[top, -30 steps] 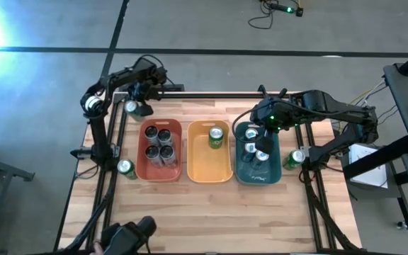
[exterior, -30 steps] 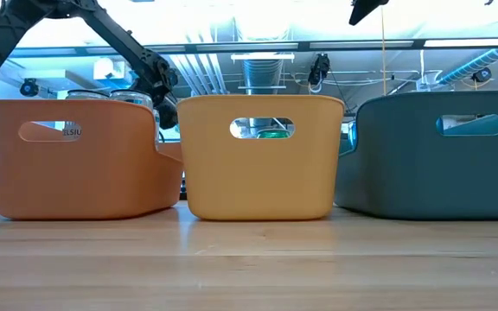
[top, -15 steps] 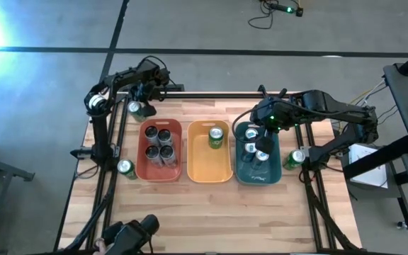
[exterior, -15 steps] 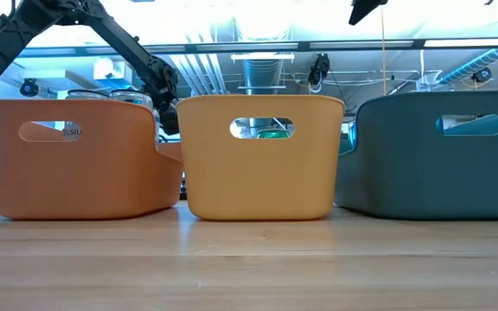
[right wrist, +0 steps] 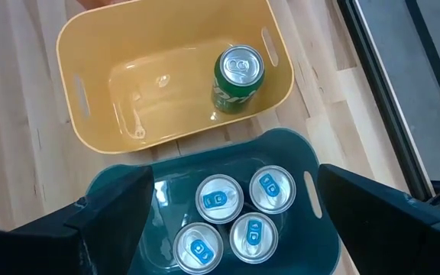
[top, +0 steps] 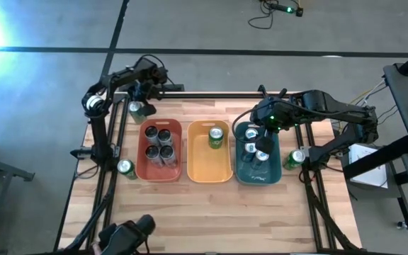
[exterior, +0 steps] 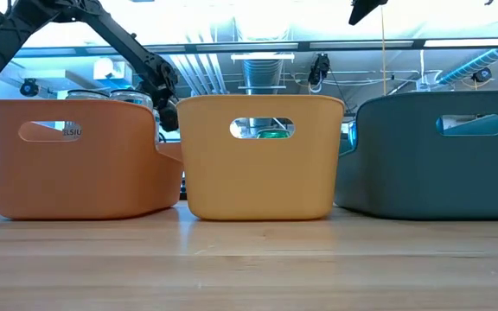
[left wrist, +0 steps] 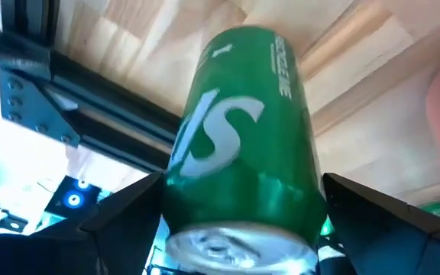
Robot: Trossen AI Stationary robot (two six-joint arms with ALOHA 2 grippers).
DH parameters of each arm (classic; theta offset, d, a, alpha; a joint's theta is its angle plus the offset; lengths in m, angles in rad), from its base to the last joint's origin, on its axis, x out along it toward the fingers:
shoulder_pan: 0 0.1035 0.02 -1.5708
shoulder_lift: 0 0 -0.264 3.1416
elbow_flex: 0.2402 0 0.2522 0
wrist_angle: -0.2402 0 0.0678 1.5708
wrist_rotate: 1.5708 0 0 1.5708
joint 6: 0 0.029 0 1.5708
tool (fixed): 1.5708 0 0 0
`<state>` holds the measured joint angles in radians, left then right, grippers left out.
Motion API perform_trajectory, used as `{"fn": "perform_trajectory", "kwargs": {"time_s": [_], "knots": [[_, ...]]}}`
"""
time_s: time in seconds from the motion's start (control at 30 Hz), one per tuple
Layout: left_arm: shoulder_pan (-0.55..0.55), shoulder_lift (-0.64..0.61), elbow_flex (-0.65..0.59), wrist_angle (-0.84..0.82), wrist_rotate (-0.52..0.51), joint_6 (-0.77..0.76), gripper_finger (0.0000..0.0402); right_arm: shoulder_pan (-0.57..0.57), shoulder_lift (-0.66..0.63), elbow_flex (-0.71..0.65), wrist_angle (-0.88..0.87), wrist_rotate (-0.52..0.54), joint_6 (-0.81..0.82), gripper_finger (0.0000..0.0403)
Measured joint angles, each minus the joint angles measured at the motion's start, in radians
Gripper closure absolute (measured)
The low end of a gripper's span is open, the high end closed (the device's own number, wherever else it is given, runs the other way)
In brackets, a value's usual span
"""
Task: Sort soda cans
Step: Put the top left green soda can into the yellow bin
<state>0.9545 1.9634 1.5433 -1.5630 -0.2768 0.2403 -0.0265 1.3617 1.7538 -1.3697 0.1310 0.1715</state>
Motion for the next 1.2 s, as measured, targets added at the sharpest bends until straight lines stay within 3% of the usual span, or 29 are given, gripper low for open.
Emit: {"fn": "perform_trajectory", "kwargs": {"time_s": [0.47, 0.73, 0.9, 1.2], "knots": [[0.046, -0.009, -0.033, -0.009, 0.016, -0.02, 0.0066, 0.0, 0.0, 0.0, -0.003, 0.0, 0.025, 0.0039], [0.06, -0.012, -0.033, -0.004, 0.005, -0.014, 0.0116, 0.0, 0.0, 0.0, -0.008, 0.0, 0.022, 0.0039], [0.06, -0.028, -0.029, -0.005, 0.015, -0.014, 0.0117, 0.0, -0.005, 0.0, -0.008, 0.0, 0.001, 0.0039], [0.059, -0.137, 0.163, -0.009, 0.079, -0.064, 0.0117, -0.031, -0.014, 0.079, 0.064, 0.081, -0.136, 0.0039]]}}
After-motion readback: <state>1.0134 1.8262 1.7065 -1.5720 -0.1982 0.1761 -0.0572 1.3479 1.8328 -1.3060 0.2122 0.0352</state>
